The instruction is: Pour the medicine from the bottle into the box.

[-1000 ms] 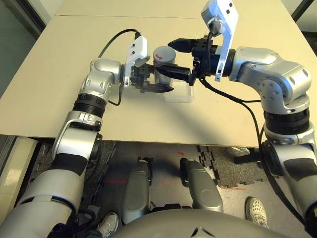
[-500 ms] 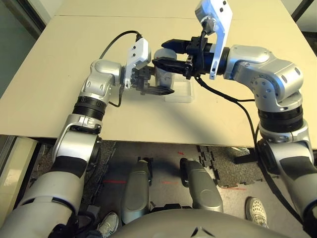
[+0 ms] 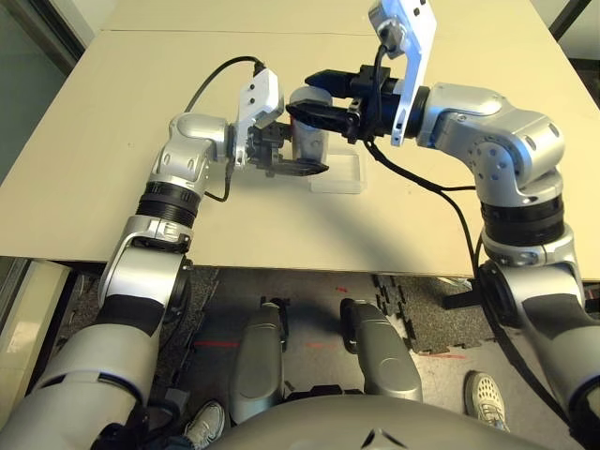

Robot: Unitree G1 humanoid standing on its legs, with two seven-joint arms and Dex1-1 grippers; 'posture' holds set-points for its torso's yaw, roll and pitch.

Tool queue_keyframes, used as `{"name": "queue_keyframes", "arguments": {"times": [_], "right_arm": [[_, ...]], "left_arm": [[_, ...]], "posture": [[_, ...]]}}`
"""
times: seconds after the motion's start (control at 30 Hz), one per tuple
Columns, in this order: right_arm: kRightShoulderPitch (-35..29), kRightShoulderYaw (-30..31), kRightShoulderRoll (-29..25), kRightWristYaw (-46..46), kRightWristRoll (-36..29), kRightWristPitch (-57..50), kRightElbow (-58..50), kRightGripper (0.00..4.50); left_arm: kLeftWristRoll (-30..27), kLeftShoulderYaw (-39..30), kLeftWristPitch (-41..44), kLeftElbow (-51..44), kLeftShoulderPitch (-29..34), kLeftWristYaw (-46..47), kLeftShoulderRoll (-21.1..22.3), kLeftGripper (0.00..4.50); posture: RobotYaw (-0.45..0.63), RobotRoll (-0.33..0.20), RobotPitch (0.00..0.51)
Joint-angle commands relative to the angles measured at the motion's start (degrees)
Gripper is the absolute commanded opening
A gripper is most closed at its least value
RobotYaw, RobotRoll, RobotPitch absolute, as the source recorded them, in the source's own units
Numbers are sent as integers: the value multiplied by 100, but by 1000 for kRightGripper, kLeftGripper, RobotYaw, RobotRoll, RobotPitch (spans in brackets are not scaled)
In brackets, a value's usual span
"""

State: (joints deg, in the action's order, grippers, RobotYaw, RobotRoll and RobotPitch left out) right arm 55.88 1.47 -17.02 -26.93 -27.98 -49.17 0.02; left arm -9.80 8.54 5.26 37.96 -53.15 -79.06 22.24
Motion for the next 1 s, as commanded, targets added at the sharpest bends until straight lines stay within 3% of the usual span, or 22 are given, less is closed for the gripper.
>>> {"name": "queue_keyframes", "arguments": {"times": [0.03,0.3,0.47,0.63,1.0], "right_arm": [[124,-609,-68,678,320,252,501,2566],[110,-763,-56,973,748,782,1065,2566],[-509,-578,8,1004,1233,1692,1503,2566],[-912,-607,213,1192,1593,2574,2294,2566],[-734,-799,357,1655,1965,3999,4439,2566]], "left_arm": [[37,35,-104,30,61,-24,11,2711],[79,-308,-483,532,-118,946,-64,2711],[68,-987,-932,1429,-534,2796,-245,2711],[166,-1338,-1258,2130,-639,3988,-333,2711],[131,-1760,-1401,3102,-695,5294,-572,2711]], "posture": [[-50,0,173],[-45,0,172],[-40,0,170],[-31,0,168],[-17,0,165]]}}
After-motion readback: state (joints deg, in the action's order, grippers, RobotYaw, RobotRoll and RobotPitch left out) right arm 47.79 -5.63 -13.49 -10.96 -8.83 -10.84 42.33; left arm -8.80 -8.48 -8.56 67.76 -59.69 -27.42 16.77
